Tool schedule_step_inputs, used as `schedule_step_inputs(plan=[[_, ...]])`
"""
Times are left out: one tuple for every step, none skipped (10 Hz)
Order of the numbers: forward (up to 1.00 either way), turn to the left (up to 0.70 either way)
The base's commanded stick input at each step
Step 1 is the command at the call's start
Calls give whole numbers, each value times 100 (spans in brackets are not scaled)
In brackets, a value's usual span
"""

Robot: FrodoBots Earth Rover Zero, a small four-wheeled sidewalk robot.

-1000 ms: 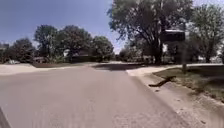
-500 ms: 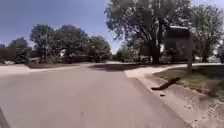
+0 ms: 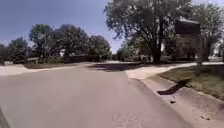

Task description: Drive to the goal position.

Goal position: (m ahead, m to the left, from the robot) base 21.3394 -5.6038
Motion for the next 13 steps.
schedule_step_inputs(plan=[[70,0],[70,0],[70,0],[70,0],[70,0],[70,0],[70,0],[70,0],[70,0],[70,0],[70,0],[70,0],[70,0]])
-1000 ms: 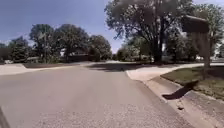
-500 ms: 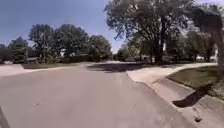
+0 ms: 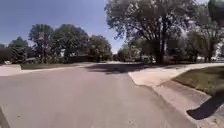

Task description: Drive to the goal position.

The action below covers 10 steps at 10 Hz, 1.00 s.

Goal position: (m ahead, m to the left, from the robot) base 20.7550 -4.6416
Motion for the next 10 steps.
schedule_step_inputs(plan=[[70,0],[70,0],[70,0],[70,0],[70,0],[70,0],[70,0],[70,0],[70,0],[70,0]])
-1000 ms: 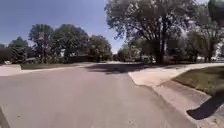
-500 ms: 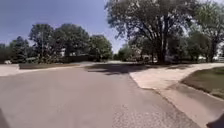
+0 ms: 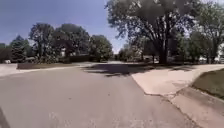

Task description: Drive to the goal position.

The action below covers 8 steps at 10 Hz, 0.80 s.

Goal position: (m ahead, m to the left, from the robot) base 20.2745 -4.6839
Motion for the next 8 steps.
schedule_step_inputs(plan=[[70,0],[70,0],[70,0],[70,0],[70,0],[70,0],[70,0],[70,0]])
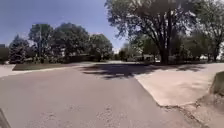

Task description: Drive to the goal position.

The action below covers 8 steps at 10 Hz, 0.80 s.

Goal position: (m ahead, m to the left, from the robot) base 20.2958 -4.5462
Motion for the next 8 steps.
schedule_step_inputs(plan=[[70,-15],[70,-29],[70,-12],[70,0],[70,0],[70,0],[70,0],[70,0]])
